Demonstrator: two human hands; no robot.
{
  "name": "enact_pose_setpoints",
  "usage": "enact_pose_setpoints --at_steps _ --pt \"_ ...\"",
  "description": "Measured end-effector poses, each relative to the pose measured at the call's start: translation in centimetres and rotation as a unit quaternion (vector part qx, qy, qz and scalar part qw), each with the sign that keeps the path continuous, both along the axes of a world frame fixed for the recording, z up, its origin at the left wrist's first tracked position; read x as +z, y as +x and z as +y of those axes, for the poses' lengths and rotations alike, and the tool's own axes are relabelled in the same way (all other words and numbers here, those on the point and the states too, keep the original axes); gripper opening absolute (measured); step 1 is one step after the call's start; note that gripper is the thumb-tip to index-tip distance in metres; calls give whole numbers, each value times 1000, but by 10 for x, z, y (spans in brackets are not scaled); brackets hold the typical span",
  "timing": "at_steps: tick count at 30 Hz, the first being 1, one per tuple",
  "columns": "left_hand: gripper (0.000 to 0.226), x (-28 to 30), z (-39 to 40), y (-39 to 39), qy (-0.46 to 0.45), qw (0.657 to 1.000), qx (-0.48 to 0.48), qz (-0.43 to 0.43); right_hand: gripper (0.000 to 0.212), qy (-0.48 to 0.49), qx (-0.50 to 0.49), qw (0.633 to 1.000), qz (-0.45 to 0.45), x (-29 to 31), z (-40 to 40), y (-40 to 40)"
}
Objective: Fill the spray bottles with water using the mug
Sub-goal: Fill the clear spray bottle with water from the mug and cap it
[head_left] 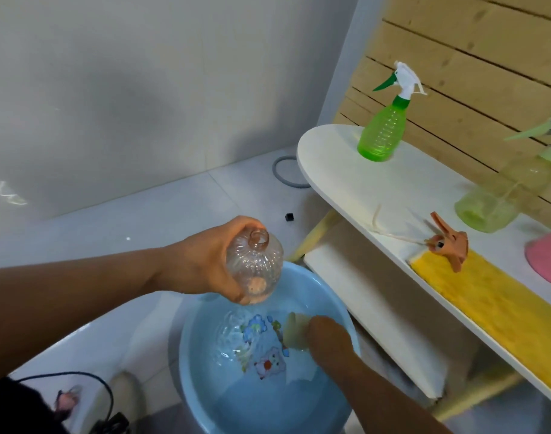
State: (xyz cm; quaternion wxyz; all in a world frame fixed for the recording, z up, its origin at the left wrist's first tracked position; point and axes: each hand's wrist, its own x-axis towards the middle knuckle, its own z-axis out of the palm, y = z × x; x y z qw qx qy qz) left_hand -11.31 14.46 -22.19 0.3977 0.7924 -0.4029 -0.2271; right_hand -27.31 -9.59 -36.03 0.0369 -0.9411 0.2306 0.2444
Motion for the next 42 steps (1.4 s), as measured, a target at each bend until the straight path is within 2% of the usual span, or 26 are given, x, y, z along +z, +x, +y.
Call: enact_pose_setpoints --at_steps 3,9,14,16,18,23,27,34,42 --pt "100 -1 3 4 10 1000 11 -10 33 -24 32 999 21 -13 0 0" --pt "100 -4 6 12 20 999 17 -18 34 8 28 999 37 -36 7 3" --pt "98 -5 7 14 16 1000 8 -6 23 125 -97 987 -16 -31 11 5" --pt "96 -4 9 14 13 1000 3 -2 30 143 -148 977 -53 -25 4 7" --pt "96 -3 11 14 15 1000 1 -13 36 160 -180 967 -80 -8 2 9" --pt "95 0 14 17 15 1000 -1 -22 27 219 -190 949 -125 64 2 15" --pt "95 0 15 20 17 999 3 -32 34 184 -178 947 -195 121 -2 13" --pt "93 -3 14 16 40 998 5 -50 38 194 -152 916 -317 218 -1 0" --pt "91 -3 -3 3 42 998 -26 -25 41 157 -140 897 -389 279 11 -9"
